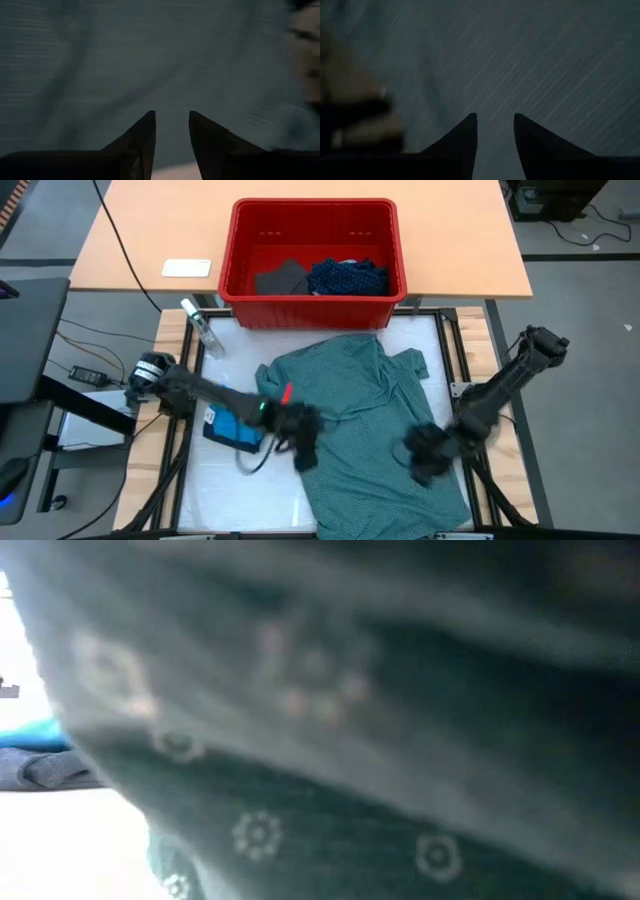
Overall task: Fold laundry
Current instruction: Fold the green polo shirt
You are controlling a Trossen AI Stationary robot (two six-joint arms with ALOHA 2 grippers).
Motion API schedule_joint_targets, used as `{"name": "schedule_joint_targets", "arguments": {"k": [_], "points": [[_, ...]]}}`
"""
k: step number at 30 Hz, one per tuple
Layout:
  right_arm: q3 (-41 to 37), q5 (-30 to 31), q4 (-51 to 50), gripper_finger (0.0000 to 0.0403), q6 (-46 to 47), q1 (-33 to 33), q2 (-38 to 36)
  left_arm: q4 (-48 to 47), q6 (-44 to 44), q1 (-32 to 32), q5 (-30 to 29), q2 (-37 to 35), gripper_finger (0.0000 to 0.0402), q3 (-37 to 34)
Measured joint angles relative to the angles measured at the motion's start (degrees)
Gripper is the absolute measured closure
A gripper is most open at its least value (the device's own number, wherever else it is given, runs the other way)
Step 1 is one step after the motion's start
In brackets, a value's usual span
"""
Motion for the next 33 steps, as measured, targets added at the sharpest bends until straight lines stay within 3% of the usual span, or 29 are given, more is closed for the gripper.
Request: {"name": "schedule_joint_targets", "arguments": {"k": [6,9,12,19,22,27,30,33], "points": [[-10.1,2.0,12.8,0.0289,1.9,-14.0,2.6,2.0,5.5,14.3,0.8,1.9,0.0279,-4.3],[-13.0,2.3,19.4,0.0306,3.3,-17.2,5.6,1.8,2.1,19.8,2.0,1.8,0.0279,-9.2],[-13.7,-1.2,23.2,0.0323,3.3,-17.6,8.9,0.4,-4.0,23.1,7.9,1.8,0.0279,-14.7],[-11.5,-19.1,32.9,0.0337,1.0,-13.2,14.0,2.1,-10.3,19.6,28.0,1.2,0.0279,-22.7],[-9.8,-18.6,31.1,0.0337,3.3,-11.3,13.0,1.9,-10.0,16.3,34.7,1.0,0.0279,-21.9],[-8.5,-5.6,25.8,0.0337,7.6,-11.6,9.0,2.9,-4.5,14.0,34.2,-2.1,0.0279,-15.9],[-8.5,1.7,19.5,0.0337,10.5,-13.5,8.5,2.7,0.9,16.8,28.6,-2.5,0.0279,-12.0],[-9.8,2.2,16.2,0.0337,10.1,-16.1,9.6,3.2,6.1,22.1,21.2,-2.6,0.0279,-8.5]]}}
